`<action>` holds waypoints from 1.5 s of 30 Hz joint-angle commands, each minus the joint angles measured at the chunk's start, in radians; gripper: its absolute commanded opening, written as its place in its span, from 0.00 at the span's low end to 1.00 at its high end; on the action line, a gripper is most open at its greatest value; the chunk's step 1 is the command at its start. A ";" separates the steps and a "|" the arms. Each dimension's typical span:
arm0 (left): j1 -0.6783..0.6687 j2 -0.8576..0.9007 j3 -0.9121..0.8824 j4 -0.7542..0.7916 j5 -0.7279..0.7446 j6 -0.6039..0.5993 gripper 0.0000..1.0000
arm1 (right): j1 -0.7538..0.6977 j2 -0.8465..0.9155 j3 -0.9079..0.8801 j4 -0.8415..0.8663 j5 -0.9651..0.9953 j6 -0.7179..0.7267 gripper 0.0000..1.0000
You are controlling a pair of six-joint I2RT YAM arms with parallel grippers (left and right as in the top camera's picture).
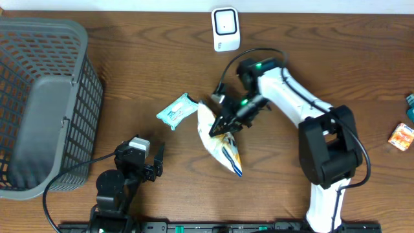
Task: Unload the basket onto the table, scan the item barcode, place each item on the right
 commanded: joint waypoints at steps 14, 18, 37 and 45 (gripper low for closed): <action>0.004 -0.004 -0.018 -0.025 0.016 -0.015 0.77 | -0.059 -0.039 0.002 -0.129 -0.483 -0.639 0.01; 0.004 -0.004 -0.018 -0.025 0.016 -0.015 0.77 | -0.061 -0.039 0.002 -0.183 -0.518 -0.629 0.01; 0.004 -0.004 -0.018 -0.025 0.016 -0.015 0.77 | -0.051 -0.040 0.002 -0.367 -0.518 -1.326 0.01; 0.005 -0.004 -0.018 -0.025 0.016 -0.015 0.77 | -0.053 -0.040 0.008 -0.367 -0.518 -1.675 0.01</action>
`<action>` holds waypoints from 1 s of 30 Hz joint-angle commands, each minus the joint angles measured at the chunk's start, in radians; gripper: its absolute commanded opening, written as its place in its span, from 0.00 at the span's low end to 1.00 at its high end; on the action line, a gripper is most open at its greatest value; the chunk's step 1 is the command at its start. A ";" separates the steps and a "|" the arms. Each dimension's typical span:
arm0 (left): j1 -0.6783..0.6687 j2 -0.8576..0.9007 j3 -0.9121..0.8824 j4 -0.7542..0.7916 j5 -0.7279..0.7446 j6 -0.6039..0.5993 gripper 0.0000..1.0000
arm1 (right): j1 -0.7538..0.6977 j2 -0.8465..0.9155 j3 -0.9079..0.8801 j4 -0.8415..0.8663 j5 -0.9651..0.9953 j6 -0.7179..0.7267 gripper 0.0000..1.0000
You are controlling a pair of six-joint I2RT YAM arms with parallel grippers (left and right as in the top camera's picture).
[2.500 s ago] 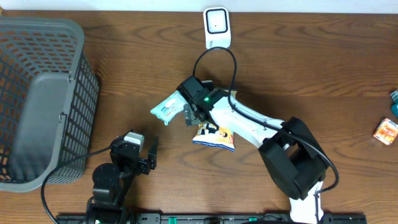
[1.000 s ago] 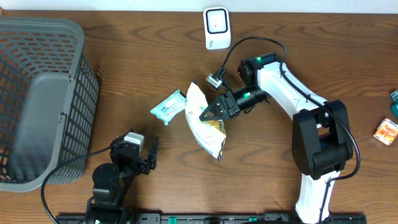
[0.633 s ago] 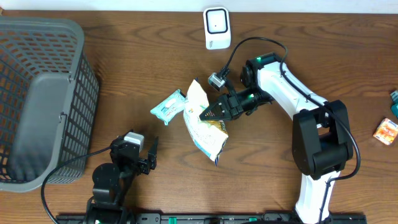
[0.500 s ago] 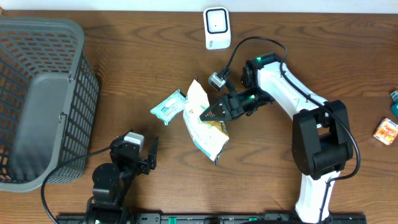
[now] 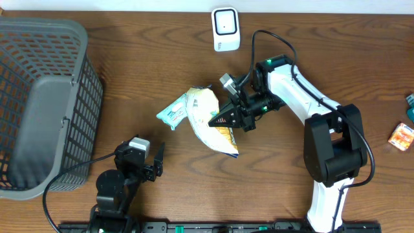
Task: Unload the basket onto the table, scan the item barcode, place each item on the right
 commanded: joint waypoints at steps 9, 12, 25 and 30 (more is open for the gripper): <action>0.004 -0.004 -0.018 -0.025 0.016 -0.015 0.77 | -0.009 -0.047 0.087 0.000 -0.051 -0.332 0.01; 0.005 -0.004 -0.018 -0.025 0.016 -0.015 0.77 | -0.013 -0.062 0.113 -0.001 -0.051 -0.332 0.01; 0.005 -0.004 -0.018 -0.025 0.016 -0.015 0.77 | -0.061 -0.285 0.107 -0.021 0.081 -0.167 0.01; 0.004 -0.004 -0.018 -0.025 0.016 -0.015 0.77 | -0.062 -0.394 0.027 -0.019 0.164 -0.151 0.01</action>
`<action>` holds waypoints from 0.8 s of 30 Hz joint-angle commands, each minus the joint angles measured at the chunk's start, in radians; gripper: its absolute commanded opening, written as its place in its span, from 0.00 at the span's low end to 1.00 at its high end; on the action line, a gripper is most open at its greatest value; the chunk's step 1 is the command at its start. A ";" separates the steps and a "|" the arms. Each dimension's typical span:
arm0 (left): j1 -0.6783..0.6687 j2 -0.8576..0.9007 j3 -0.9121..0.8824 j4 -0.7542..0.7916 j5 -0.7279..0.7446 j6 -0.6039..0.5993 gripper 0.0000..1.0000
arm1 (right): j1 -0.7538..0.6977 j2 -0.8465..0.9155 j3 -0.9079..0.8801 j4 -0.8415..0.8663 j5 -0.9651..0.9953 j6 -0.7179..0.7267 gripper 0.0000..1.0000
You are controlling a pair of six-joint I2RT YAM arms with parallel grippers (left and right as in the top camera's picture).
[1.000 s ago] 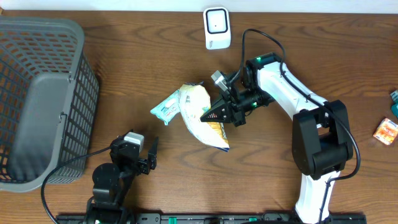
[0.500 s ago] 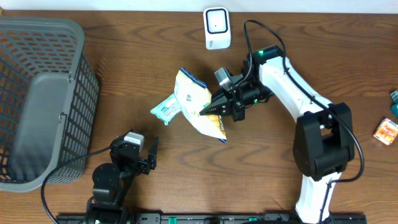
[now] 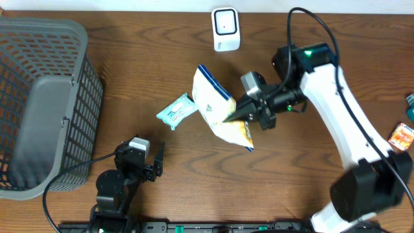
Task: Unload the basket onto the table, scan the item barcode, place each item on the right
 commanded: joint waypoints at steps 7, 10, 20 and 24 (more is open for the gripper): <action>0.004 -0.004 -0.018 -0.025 0.016 -0.015 0.77 | -0.050 -0.224 -0.265 -0.002 0.023 0.039 0.01; 0.005 -0.004 -0.018 -0.025 0.016 -0.016 0.77 | -0.086 -0.253 -0.340 -0.002 -0.023 0.055 0.01; 0.004 -0.004 -0.018 -0.025 0.016 -0.016 0.77 | -0.154 -0.261 -0.481 -0.005 -0.175 0.156 0.01; 0.005 -0.004 -0.018 -0.025 0.016 -0.015 0.77 | -0.154 -0.261 -0.481 -0.005 -0.175 0.254 0.01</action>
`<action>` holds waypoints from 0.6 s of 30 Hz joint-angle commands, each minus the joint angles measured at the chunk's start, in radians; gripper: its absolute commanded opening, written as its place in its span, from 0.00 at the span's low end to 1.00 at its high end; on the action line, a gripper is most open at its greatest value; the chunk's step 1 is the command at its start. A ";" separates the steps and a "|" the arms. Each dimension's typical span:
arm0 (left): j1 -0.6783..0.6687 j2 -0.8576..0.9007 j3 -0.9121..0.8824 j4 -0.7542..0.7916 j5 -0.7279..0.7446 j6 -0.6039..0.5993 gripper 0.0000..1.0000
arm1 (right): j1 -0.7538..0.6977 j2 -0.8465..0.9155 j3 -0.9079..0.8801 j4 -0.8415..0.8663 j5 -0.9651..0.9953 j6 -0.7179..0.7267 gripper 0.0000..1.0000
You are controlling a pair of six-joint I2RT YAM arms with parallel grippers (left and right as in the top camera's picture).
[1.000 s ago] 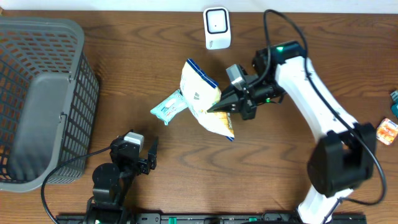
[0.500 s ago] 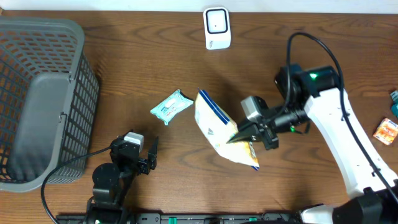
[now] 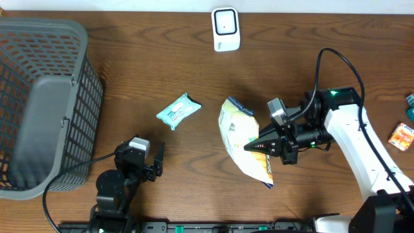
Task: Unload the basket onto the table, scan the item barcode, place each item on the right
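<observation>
A white, yellow and blue snack bag [image 3: 242,139] hangs above the table right of centre, held by my right gripper [image 3: 253,147], which is shut on its right edge. The white barcode scanner [image 3: 226,29] stands at the table's far edge, well up and left of the bag. No barcode on the bag can be made out. My left gripper [image 3: 157,162] rests low at the front left, its jaws slightly apart with nothing between them.
A grey plastic basket [image 3: 45,97] fills the left side. A light blue wipes pack [image 3: 178,110] lies left of the bag. A small orange packet [image 3: 403,136] and a teal item [image 3: 410,107] sit at the right edge.
My right gripper has carried the snack bag toward the front and right, away from the scanner. The left arm has not moved.
My right gripper was shut on the bag low on the table beside the wipes pack. Then the bag was lifted and turned, then held up nearer the scanner. Now it hangs further front and right.
</observation>
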 commanded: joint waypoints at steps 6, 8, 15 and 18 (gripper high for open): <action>0.005 -0.004 -0.018 -0.025 0.016 -0.016 0.77 | -0.004 -0.022 -0.002 -0.002 -0.084 0.182 0.01; 0.004 -0.004 -0.018 -0.025 0.016 -0.015 0.77 | -0.004 -0.022 -0.002 -0.002 -0.083 0.148 0.01; 0.005 -0.004 -0.018 -0.025 0.016 -0.016 0.77 | -0.004 -0.022 -0.002 0.117 0.102 0.093 0.02; 0.005 -0.004 -0.018 -0.025 0.016 -0.015 0.77 | -0.004 -0.022 -0.002 0.229 0.088 0.240 0.02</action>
